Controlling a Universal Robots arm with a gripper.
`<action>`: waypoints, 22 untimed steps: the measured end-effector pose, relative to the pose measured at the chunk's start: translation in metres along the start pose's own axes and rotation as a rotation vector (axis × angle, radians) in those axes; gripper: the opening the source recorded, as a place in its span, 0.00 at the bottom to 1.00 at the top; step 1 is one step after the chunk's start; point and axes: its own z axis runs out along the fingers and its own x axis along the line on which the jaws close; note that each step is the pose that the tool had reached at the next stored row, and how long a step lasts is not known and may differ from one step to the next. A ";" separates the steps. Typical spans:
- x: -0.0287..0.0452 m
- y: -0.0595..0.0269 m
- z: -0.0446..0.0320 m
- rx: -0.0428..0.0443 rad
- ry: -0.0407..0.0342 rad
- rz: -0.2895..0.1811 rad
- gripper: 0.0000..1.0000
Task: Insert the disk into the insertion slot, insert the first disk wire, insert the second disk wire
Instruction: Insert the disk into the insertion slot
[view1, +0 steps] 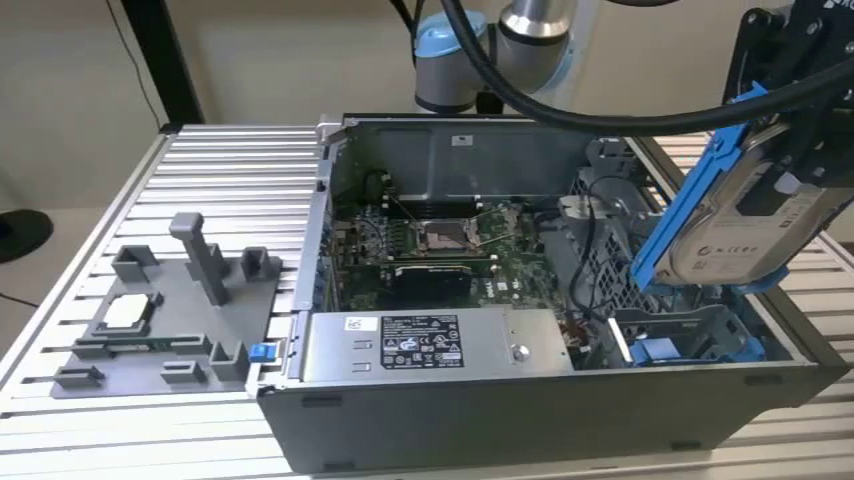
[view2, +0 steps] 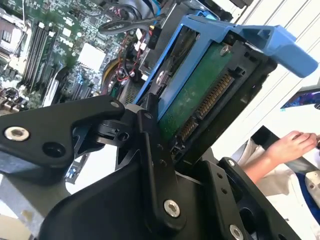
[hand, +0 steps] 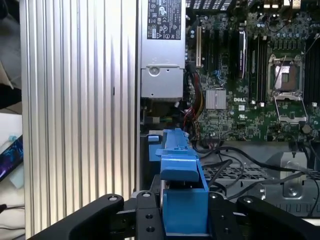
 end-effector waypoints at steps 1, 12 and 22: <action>0.0013 -0.0011 0.0006 0.0000 -0.0001 0.000 0.00; 0.0087 -0.0039 0.0041 0.0000 0.0000 0.000 0.00; 0.0093 -0.0046 0.0193 -0.0002 -0.0001 0.000 0.00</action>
